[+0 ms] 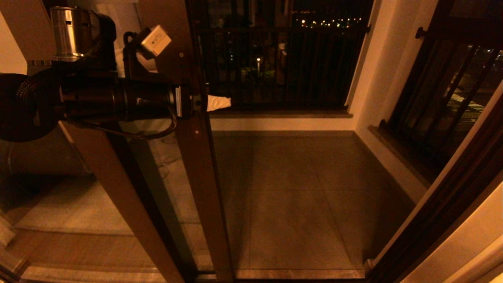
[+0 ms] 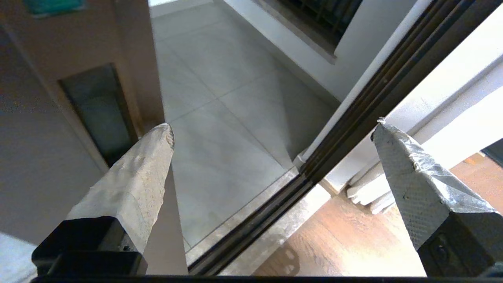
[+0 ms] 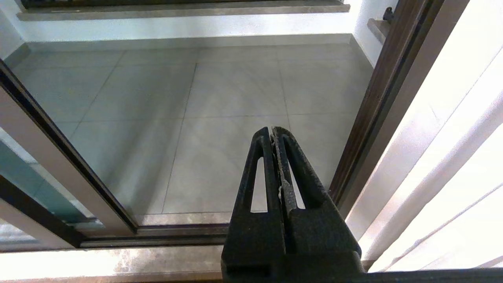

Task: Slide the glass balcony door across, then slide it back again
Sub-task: Close the slid door

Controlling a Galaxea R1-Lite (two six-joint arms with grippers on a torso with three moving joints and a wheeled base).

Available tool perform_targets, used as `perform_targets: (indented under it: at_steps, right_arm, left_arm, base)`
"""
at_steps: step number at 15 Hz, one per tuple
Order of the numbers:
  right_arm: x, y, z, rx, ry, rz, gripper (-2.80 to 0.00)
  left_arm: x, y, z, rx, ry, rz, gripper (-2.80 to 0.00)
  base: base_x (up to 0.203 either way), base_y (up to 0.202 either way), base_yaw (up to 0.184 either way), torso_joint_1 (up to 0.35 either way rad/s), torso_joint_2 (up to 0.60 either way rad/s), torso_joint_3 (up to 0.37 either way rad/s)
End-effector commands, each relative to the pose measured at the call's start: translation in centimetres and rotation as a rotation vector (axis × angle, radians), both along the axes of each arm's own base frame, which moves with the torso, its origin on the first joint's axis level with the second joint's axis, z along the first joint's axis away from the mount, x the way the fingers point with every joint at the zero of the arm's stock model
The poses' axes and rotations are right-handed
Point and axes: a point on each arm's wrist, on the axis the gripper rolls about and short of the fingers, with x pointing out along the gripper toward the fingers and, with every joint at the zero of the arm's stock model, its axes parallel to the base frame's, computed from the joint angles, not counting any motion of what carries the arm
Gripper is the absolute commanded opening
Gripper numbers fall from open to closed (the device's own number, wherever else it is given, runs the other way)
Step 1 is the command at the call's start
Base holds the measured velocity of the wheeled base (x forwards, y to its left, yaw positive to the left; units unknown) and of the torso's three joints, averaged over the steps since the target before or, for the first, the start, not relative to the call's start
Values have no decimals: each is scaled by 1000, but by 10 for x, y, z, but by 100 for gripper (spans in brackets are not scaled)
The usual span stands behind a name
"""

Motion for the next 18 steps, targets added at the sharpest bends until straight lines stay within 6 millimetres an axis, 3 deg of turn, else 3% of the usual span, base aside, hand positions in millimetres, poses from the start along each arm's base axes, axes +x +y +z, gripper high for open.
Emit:
perform_targets:
  at_steps: [1, 4, 8, 11, 18]
  right_arm:
    - [0, 0, 0, -1, 2, 1, -280]
    - [0, 0, 0, -1, 1, 1, -280]
    - [0, 0, 0, -1, 1, 1, -280]
    - [0, 0, 0, -1, 1, 1, -280]
    - [0, 0, 0, -1, 2, 1, -280]
  left_arm:
    - [1, -2, -2, 1, 4, -5, 0]
    - [-2, 0, 0, 1, -2, 3, 0]
    - [-8, 17, 10, -9, -29, 46, 0]
    - [-7, 19, 7, -4, -16, 57, 0]
    - [3, 7, 0, 0, -1, 27, 0]
  base:
    - [0, 0, 0, 0, 0, 0]
    - [0, 0, 0, 0, 0, 0]
    - [0, 0, 0, 0, 0, 0]
    - [0, 0, 0, 0, 0, 0]
    - [0, 0, 0, 0, 0, 0]
